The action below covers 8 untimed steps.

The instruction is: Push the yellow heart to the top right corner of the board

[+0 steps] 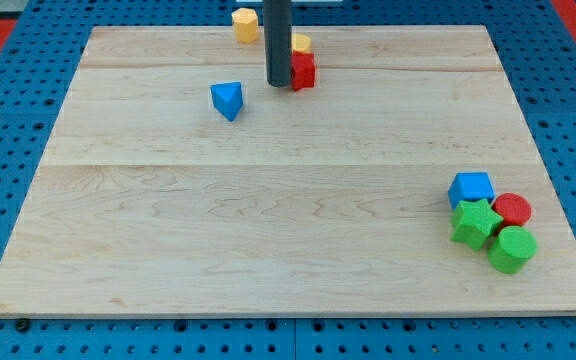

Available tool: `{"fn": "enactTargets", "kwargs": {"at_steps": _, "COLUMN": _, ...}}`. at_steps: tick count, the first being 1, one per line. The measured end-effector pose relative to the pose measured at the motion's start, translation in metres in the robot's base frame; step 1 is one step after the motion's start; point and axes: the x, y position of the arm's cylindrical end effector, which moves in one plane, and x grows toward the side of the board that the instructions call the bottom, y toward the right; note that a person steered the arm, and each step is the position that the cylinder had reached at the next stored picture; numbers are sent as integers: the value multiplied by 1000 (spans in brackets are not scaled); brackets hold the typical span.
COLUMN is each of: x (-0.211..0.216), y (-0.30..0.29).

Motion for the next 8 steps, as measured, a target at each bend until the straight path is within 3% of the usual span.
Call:
{"fn": "enactTargets", "kwargs": {"at_steps": 1, "x": -5, "y": -28}}
{"fn": "enactTargets", "kwargs": {"at_steps": 4, "x": -63, "y": 17}}
{"fn": "enactTargets", "kwargs": {"at_steps": 8, "x": -91, "y": 161}}
